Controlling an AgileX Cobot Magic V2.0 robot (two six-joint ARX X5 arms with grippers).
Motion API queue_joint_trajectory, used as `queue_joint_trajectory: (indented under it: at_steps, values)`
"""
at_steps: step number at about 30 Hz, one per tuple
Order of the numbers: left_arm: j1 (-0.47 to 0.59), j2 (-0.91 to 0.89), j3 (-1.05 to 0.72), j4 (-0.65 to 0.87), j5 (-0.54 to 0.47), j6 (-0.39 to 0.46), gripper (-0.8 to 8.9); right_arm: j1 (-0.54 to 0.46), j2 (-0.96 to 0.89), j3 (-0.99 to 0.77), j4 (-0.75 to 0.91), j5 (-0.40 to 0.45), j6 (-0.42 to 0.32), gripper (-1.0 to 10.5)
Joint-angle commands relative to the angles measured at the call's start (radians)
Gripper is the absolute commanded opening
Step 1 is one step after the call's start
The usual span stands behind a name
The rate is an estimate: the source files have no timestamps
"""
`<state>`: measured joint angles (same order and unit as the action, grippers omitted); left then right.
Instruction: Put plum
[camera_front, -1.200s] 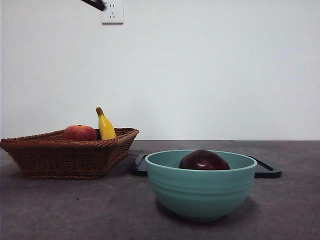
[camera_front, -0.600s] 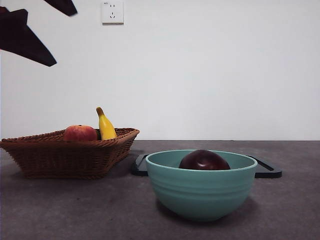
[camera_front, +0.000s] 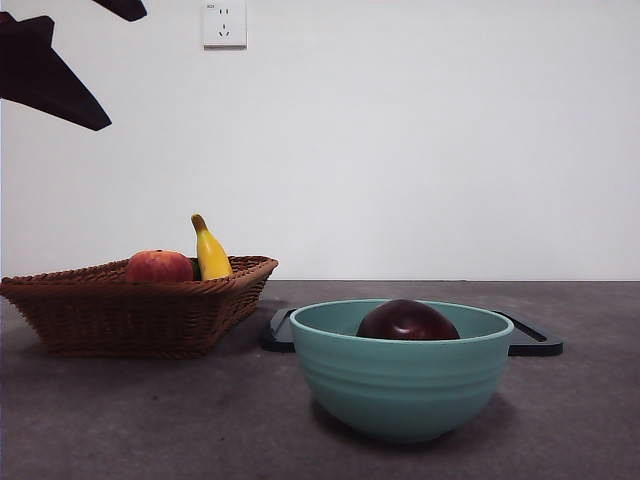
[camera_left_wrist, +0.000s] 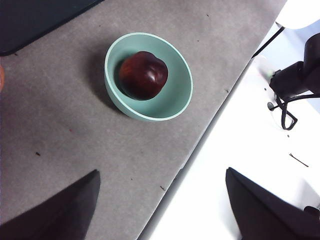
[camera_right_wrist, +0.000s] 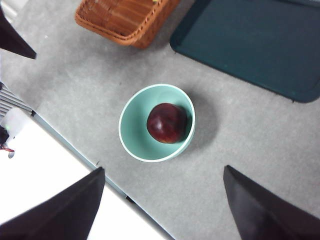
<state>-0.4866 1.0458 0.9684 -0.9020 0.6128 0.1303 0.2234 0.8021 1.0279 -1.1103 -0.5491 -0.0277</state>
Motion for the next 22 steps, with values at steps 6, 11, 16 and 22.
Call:
queue_joint_trajectory:
  at_steps: [6,11,16,22]
  values:
    - [-0.005,0.005,0.007,0.005,0.009,0.015,4.02,0.039,0.098,-0.031,0.05,0.0,0.047,3.8]
    - [-0.005,0.005,0.007,0.005,0.009,0.015,4.02,0.097,0.153,-0.15,0.216,0.004,0.13,3.8]
    - [-0.005,0.005,0.007,0.005,0.009,0.015,4.02,0.155,0.209,-0.241,0.383,0.096,0.201,3.8]
    - [-0.005,0.005,0.007,0.008,0.009,0.015,4.02,0.219,0.295,-0.275,0.478,0.184,0.22,3.8]
